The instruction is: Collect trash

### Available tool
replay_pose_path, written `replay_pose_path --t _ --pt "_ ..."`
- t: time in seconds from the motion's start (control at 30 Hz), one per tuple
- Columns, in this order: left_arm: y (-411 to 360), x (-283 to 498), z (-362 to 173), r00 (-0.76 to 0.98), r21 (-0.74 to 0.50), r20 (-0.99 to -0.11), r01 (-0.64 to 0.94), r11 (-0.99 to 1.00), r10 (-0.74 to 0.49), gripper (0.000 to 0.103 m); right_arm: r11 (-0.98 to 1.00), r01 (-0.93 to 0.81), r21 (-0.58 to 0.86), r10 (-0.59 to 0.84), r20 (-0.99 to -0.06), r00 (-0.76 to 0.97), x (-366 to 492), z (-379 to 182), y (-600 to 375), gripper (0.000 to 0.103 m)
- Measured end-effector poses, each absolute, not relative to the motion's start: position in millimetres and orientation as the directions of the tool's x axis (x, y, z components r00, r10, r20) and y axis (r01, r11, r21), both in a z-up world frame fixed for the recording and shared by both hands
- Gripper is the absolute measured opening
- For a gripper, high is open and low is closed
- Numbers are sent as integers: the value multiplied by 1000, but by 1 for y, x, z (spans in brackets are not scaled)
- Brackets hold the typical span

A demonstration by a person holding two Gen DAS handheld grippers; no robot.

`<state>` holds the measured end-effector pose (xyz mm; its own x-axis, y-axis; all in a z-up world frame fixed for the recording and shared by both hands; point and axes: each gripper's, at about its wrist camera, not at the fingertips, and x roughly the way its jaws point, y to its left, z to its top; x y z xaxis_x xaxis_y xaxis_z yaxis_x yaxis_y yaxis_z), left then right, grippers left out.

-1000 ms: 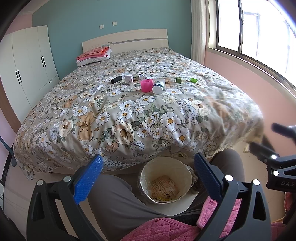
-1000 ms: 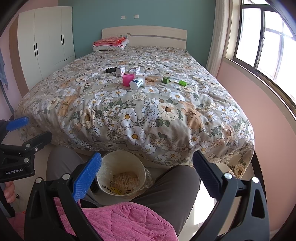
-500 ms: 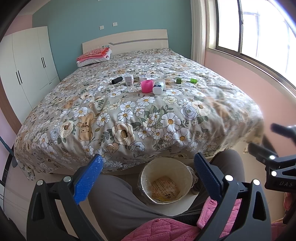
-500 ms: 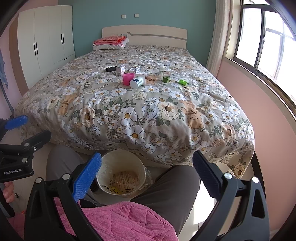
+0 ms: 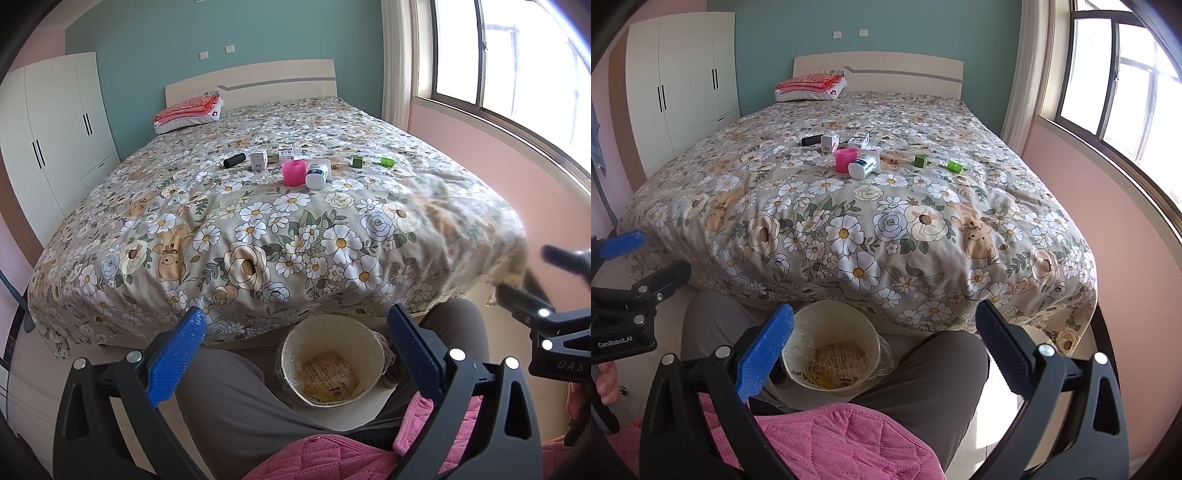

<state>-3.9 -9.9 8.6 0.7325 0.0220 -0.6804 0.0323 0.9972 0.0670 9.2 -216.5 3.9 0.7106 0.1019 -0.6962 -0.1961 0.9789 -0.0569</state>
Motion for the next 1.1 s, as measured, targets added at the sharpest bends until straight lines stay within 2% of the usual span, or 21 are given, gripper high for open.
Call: replay_pose_path --t 1.1 --pt "-5 3 8 738 66 -674 22 998 28 100 978 -192 -82 86 -679 729 17 6 -214 96"
